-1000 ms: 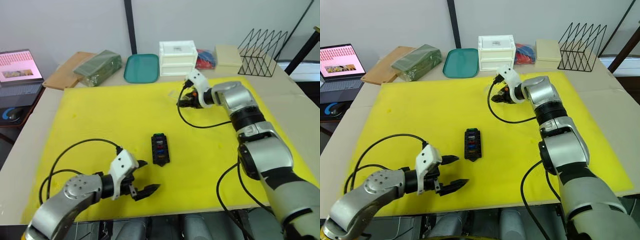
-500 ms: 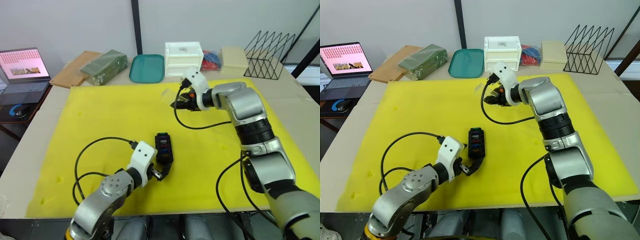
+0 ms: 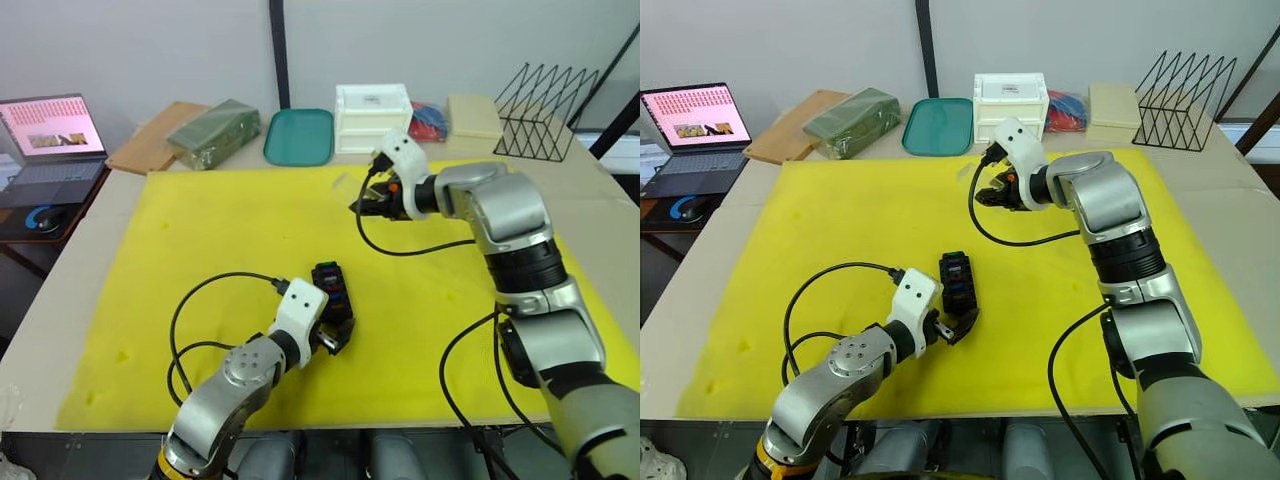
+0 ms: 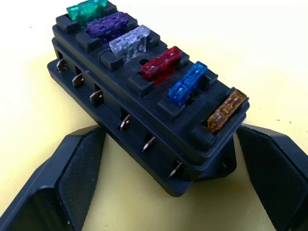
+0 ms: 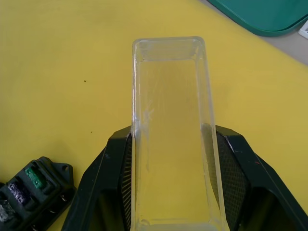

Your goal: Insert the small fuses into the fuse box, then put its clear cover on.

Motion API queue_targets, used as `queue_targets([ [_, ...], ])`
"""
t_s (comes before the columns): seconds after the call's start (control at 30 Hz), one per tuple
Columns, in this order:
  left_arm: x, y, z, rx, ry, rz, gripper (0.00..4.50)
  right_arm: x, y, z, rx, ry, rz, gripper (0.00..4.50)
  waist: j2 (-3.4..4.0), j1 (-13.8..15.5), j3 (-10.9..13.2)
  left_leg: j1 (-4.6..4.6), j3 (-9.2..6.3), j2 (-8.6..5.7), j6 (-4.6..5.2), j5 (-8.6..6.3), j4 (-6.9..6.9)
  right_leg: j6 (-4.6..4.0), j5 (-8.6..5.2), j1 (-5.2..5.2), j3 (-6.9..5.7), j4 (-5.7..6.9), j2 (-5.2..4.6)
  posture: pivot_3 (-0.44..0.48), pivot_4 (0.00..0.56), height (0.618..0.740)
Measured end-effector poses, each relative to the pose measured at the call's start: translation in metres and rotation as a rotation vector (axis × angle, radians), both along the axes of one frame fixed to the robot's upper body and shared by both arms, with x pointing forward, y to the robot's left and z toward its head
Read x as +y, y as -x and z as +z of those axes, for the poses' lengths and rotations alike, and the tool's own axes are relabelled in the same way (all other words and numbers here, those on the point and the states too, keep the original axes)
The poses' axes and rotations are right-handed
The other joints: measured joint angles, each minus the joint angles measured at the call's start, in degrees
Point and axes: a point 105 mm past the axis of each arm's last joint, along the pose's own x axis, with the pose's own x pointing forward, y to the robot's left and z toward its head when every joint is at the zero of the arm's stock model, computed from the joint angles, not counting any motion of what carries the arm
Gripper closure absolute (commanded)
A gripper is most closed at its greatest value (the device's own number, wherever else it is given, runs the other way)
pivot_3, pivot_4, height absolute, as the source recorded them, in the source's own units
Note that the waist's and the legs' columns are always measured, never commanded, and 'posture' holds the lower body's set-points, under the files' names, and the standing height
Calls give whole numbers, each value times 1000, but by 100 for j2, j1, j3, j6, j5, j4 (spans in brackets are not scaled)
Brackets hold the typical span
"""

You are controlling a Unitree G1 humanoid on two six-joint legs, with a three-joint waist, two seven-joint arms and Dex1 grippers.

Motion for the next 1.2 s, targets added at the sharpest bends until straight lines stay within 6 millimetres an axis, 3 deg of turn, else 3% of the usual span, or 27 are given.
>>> queue_targets([
  [0.43, -16, -11, 0, -22, 3, 100, 0, 5, 3, 1, -16, 16, 16, 2615, -1, 20, 0, 1, -2, -3, 0, 0, 7, 4, 2, 6, -1, 0, -1, 0, 150, 740],
  [0.53, -12, -14, 0, -30, -3, 120, 482, 5, 3, 0, -17, 21, 19, 2615, 0, 15, 0, 1, -2, -2, 0, 0, 6, 4, 2, 6, -1, 0, 0, 0, 150, 740],
  [0.7, 4, -15, 0, -30, -21, 122, 1852, 7, 3, -1, -21, 26, 21, 2615, -1, -9, 0, 1, -2, 0, 0, 0, 2, 4, 2, 1, -1, 0, 1, 0, 150, 740],
  [0.97, 23, -11, 2, -4, -37, 29, 1852, 6, 2, -3, -32, 27, 21, 2615, 0, -82, 0, 1, -1, 4, 0, 0, -8, 3, 2, -5, 0, -1, 4, 0, 150, 740],
  [1.2, 51, -1, 7, 22, -108, -336, 1852, 7, 8, -6, -41, 29, 34, 2615, 2, -164, 0, 0, -1, 7, -2, 1, -21, 2, 1, -11, 1, -9, 5, 0, 150, 740],
])
